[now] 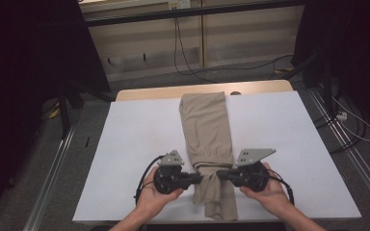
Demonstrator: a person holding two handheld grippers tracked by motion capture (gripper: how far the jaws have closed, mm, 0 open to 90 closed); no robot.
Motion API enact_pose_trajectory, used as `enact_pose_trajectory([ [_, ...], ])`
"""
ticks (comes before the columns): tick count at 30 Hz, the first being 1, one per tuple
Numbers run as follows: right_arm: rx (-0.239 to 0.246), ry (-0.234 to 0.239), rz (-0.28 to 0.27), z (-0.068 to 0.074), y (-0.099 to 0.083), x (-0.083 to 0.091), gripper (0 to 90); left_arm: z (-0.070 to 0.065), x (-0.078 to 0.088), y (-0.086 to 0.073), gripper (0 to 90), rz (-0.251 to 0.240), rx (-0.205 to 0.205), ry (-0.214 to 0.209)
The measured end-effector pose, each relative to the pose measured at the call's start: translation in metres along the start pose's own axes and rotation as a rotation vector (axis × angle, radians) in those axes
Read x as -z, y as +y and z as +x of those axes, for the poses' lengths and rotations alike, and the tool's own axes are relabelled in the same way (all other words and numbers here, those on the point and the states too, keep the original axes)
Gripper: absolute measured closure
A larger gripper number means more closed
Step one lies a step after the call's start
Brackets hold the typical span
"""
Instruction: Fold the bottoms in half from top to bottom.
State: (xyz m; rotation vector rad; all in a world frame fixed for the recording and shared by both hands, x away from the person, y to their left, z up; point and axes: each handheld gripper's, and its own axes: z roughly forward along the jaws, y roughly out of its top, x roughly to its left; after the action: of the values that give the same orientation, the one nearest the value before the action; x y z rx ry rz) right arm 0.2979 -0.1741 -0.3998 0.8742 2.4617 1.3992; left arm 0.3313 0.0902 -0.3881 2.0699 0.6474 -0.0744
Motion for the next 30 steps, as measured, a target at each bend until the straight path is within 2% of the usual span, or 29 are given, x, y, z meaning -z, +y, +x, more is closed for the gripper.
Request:
enact_pose_trajectory([
  [4, -0.028, -0.066, -0.056, -0.027, 0.022, 0.007, 90.0, 0.020, -0.008, 0.027, 87.8, -0.038, 0.029, 0.046],
  [8, -0.088, -0.124, -0.094, -0.057, 0.038, 0.005, 90.0, 0.047, -0.021, 0.046, 88.1, -0.060, 0.132, 0.069],
  [10, -0.097, -0.162, -0.077, -0.071, 0.044, -0.001, 90.0, 0.062, -0.028, 0.053, 88.1, -0.073, 0.179, 0.081],
  [11, -0.119, -0.166, -0.081, -0.078, 0.045, -0.004, 90.0, 0.070, -0.033, 0.055, 88.1, -0.066, 0.212, 0.069],
  [12, -0.140, -0.172, -0.074, -0.085, 0.046, -0.009, 90.0, 0.077, -0.038, 0.057, 88.1, -0.064, 0.237, 0.081],
  [14, -0.164, -0.189, -0.049, -0.098, 0.043, -0.020, 90.0, 0.090, -0.047, 0.056, 87.7, -0.045, 0.258, 0.114],
  [16, -0.203, -0.212, -0.007, -0.110, 0.035, -0.032, 90.0, 0.101, -0.054, 0.052, 86.3, -0.035, 0.301, 0.129],
  [17, -0.214, -0.212, 0.009, -0.115, 0.031, -0.038, 90.0, 0.105, -0.057, 0.050, 85.0, -0.027, 0.309, 0.143],
  [19, -0.227, -0.227, 0.035, -0.120, 0.022, -0.046, 89.1, 0.110, -0.059, 0.046, 78.5, -0.019, 0.289, 0.203],
  [20, -0.230, -0.241, 0.049, -0.121, 0.019, -0.049, 86.5, 0.113, -0.058, 0.043, 76.7, -0.026, 0.307, 0.209],
  [21, -0.233, -0.261, 0.065, -0.122, 0.016, -0.051, 79.0, 0.115, -0.056, 0.041, 75.6, -0.028, 0.322, 0.215],
  [22, -0.243, -0.278, 0.081, -0.123, 0.013, -0.052, 74.3, 0.114, -0.052, 0.038, 70.4, -0.021, 0.316, 0.241],
  [23, -0.249, -0.286, 0.088, -0.122, 0.011, -0.050, 74.1, 0.111, -0.049, 0.036, 61.6, -0.022, 0.304, 0.260],
  [24, -0.239, -0.288, 0.080, -0.120, 0.009, -0.046, 71.4, 0.105, -0.043, 0.032, 57.5, -0.013, 0.266, 0.251],
  [26, -0.242, -0.297, 0.076, -0.112, 0.007, -0.034, 58.1, 0.087, -0.031, 0.022, 54.8, -0.007, 0.208, 0.263],
  [28, -0.221, -0.297, 0.057, -0.097, 0.003, -0.018, 56.1, 0.066, -0.020, 0.007, 51.0, 0.001, 0.175, 0.262],
  [30, -0.199, -0.279, 0.053, -0.079, -0.003, -0.003, 55.5, 0.044, -0.011, -0.007, 48.8, 0.015, 0.141, 0.236],
])
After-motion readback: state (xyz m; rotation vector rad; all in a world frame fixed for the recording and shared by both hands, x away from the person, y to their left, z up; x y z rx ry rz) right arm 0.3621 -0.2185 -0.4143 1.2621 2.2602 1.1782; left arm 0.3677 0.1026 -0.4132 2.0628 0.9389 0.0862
